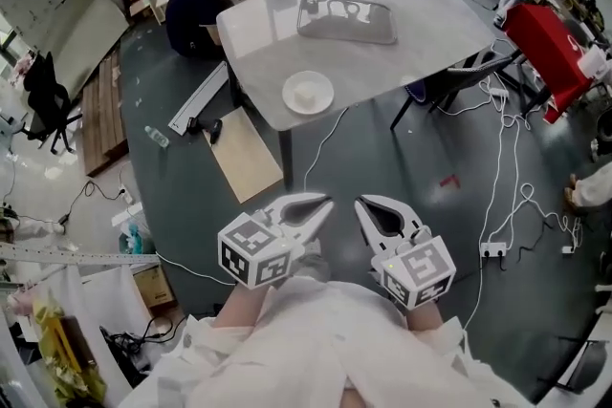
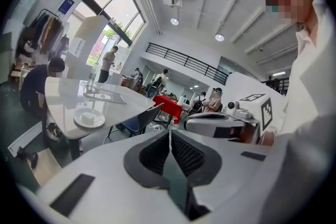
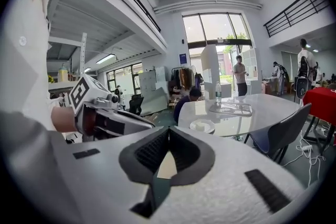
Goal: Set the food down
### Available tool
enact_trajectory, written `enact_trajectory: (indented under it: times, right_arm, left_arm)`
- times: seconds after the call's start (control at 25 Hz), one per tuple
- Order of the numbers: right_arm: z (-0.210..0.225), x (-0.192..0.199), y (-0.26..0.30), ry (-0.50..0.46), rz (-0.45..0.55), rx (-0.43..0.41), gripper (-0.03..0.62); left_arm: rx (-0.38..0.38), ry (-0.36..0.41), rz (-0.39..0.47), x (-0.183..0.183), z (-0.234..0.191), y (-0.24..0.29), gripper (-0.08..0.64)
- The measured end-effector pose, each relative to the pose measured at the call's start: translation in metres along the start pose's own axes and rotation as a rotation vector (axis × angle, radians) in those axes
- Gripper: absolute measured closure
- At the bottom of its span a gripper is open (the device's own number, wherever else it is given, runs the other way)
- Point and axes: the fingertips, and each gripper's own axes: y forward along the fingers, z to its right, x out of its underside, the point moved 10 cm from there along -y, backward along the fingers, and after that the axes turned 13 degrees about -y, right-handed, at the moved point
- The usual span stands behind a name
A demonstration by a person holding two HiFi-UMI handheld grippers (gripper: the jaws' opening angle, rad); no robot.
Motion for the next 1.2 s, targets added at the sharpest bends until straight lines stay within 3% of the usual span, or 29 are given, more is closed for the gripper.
enact_trajectory:
  times: [0.32,0.6,0.92,1.2]
  right_arm:
    - [0.046,-0.019,0.061,0.011,-0.009,0.061,0.591]
    - [0.056,-0.019,0.078,0.03,-0.04,0.065,0.591]
    - [0.068,-0.015,0.1,0.042,-0.045,0.028,0.591]
    - [0.1,-0.012,0.131,0.047,-0.04,-0.008,0.591]
  left_arm:
    - [0.063,0.025,-0.019,-0.055,-0.053,0.028,0.535]
    - [0.108,0.011,-0.066,-0.065,-0.073,0.046,0.535]
    - [0.096,-0.027,-0.062,-0.066,-0.084,0.054,0.535]
    - [0.06,-0.025,-0.049,-0.089,-0.104,0.072,0.535]
